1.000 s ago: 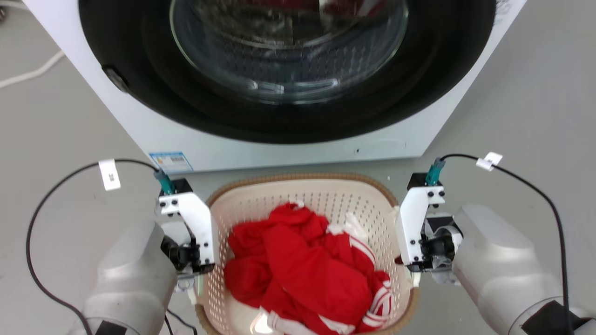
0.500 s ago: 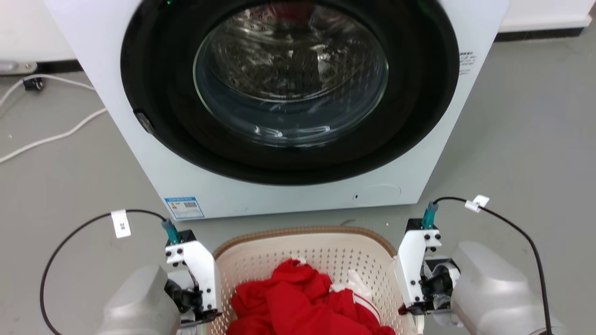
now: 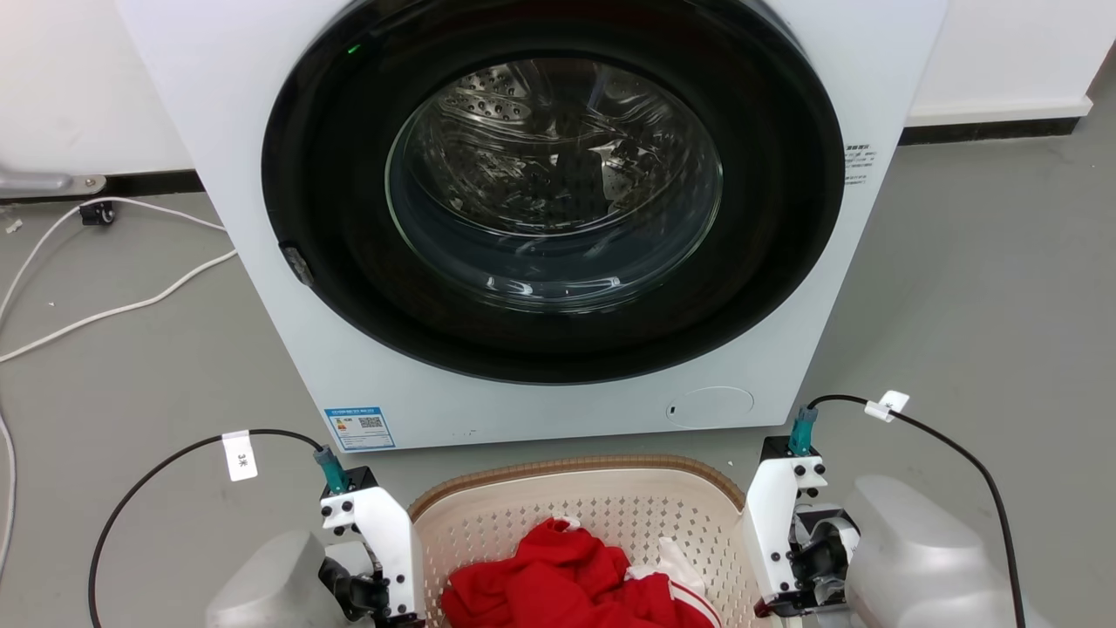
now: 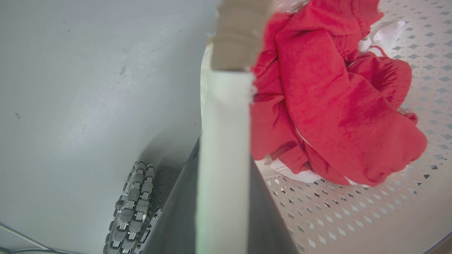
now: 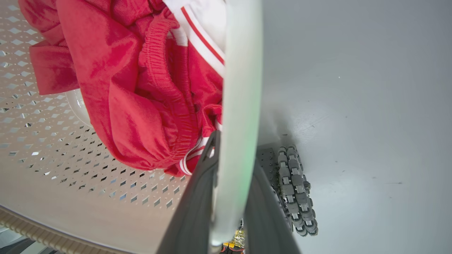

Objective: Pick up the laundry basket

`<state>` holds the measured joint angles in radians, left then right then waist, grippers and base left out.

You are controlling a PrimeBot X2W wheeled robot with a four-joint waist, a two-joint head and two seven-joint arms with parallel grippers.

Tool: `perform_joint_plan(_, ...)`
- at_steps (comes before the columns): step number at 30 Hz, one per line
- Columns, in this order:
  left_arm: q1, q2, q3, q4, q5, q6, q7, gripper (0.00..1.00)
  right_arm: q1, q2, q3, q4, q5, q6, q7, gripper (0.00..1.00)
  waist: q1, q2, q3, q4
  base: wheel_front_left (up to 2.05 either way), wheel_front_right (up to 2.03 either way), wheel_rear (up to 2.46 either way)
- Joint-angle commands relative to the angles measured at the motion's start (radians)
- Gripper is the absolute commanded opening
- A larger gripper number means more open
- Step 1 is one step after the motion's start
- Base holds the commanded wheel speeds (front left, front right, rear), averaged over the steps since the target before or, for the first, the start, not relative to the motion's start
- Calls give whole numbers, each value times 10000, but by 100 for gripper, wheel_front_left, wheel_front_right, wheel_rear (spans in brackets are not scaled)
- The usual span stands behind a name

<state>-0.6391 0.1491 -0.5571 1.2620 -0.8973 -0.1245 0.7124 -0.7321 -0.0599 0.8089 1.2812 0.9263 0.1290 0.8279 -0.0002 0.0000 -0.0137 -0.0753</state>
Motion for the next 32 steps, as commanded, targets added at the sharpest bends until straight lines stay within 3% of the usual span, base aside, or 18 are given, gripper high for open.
perform_joint_plan(1,44,-213,-22,-142,-99,-100,0,0,140,177,27,-56,79,32,-60,0,2,0,-21,13,0,0,0)
perform_joint_plan(32,-18,-238,-333,39,-410,-101,-604,0,-98,175,228,34,193,32,-552,0,2,0,-138,92,0,0,0)
